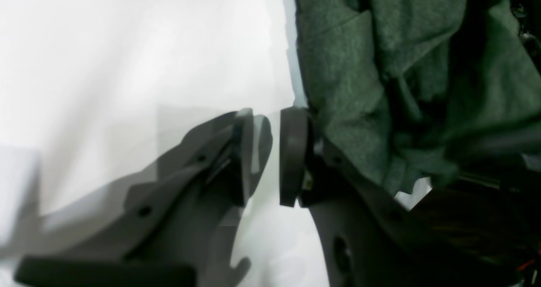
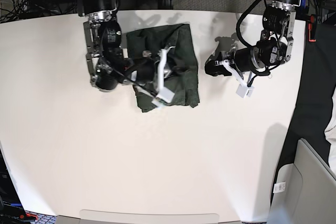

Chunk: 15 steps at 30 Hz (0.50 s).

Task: Fold the T-shirt properly
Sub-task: 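Regrasp the folded shirt with the right gripper and press it toward the left gripper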

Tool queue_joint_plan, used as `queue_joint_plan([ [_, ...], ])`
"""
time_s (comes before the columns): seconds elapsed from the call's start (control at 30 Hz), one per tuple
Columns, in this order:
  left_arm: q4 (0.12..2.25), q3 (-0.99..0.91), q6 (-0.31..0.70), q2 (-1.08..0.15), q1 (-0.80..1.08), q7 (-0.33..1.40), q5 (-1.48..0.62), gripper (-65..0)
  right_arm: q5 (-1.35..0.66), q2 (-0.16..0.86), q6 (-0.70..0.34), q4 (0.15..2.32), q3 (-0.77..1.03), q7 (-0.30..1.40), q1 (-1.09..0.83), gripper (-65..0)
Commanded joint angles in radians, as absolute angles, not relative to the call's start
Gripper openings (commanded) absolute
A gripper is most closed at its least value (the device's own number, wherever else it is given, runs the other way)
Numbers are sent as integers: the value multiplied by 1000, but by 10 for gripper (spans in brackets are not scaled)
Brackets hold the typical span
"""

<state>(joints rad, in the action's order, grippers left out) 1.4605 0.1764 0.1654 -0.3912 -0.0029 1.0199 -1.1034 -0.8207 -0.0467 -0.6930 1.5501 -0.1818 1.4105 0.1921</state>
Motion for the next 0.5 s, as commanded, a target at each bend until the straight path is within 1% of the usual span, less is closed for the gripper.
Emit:
queue_joint_plan([
  [0.0, 1472, 173, 166, -400, -12, 1026, -1102, -529, -832, -56, -698, 1550, -205, 1396, 220, -608],
  [0.2, 1472, 170, 166, -400, -12, 1026, -1102, -530, -819, -88, -698, 1524, -348, 1396, 245, -609],
  [0.33, 1472, 170, 166, -400, -12, 1026, -1102, -530, -817, -91, -698, 1514, -443, 1396, 265, -610],
  [0.47, 1472, 168, 166, -401, -12, 1026, -1102, -530, -811, -87, -698, 1514, -444, 1396, 272, -607],
])
